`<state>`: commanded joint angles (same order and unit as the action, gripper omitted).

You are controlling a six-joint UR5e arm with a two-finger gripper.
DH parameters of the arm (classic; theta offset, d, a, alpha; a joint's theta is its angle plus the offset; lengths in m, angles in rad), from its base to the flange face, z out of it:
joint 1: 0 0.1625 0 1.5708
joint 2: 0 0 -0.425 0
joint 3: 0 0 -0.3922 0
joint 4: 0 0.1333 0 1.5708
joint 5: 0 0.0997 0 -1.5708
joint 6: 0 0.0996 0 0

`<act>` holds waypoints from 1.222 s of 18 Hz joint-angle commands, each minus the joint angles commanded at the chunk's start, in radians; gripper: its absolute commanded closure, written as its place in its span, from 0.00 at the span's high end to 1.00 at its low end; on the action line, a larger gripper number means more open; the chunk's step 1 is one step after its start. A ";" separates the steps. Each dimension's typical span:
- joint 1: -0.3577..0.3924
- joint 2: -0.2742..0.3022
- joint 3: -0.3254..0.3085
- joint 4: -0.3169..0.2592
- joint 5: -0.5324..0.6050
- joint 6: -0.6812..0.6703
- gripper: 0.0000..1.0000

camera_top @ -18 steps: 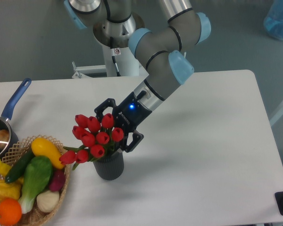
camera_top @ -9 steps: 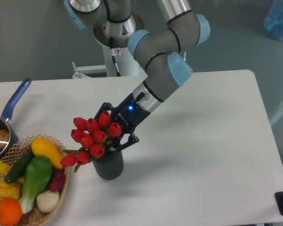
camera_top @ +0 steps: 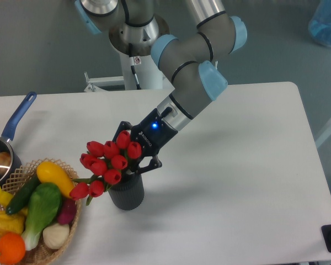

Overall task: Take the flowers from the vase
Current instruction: 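Close the gripper on the tulip stems, then lift the tulips straight up out of the grey vase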

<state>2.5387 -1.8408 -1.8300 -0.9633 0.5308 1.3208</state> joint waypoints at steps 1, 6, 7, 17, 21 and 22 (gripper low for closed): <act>0.002 0.000 0.000 -0.002 -0.009 0.000 0.44; 0.009 0.009 -0.002 -0.002 -0.095 -0.006 0.44; 0.011 0.012 0.000 -0.002 -0.104 -0.006 0.44; 0.040 0.066 0.017 -0.003 -0.167 -0.044 0.44; 0.051 0.081 0.017 -0.003 -0.166 -0.054 0.44; 0.055 0.083 0.017 -0.003 -0.166 -0.054 0.44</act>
<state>2.5939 -1.7580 -1.8132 -0.9664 0.3651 1.2671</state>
